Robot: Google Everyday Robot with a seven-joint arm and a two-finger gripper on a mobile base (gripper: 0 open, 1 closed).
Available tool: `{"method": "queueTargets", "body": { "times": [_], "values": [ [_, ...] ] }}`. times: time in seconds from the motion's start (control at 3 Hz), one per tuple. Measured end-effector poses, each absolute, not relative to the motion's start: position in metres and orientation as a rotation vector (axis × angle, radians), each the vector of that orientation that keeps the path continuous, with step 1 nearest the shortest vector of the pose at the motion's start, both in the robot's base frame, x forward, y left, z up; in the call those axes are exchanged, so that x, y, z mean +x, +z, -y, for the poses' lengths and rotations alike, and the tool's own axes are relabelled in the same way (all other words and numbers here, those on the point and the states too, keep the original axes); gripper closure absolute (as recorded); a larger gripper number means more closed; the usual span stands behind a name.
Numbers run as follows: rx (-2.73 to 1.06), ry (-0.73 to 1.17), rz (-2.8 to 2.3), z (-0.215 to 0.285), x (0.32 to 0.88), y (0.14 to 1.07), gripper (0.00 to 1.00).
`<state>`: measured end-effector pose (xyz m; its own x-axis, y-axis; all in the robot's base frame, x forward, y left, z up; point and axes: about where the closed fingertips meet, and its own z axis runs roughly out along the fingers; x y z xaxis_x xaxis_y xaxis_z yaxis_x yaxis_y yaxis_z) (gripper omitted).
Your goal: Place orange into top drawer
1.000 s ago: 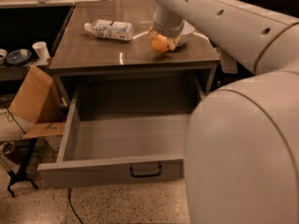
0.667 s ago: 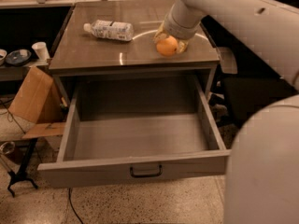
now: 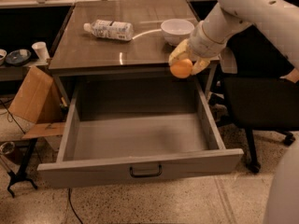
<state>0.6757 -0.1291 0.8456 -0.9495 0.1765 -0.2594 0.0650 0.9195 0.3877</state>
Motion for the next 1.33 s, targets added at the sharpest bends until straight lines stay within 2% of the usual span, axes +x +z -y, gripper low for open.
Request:
{"method": "queueTargets", "body": {
  "times": [0.33,1.0,1.33],
  "values": [
    [-0.055,0.595,-2.953,0.132,0.648,0.776,1.00],
    [-0.550,0.822,-3.008,0.116,0.600,0.676,1.00],
    [-0.730,0.897,-2.976,0.102,0.589,0.660,0.83]
  ]
}}
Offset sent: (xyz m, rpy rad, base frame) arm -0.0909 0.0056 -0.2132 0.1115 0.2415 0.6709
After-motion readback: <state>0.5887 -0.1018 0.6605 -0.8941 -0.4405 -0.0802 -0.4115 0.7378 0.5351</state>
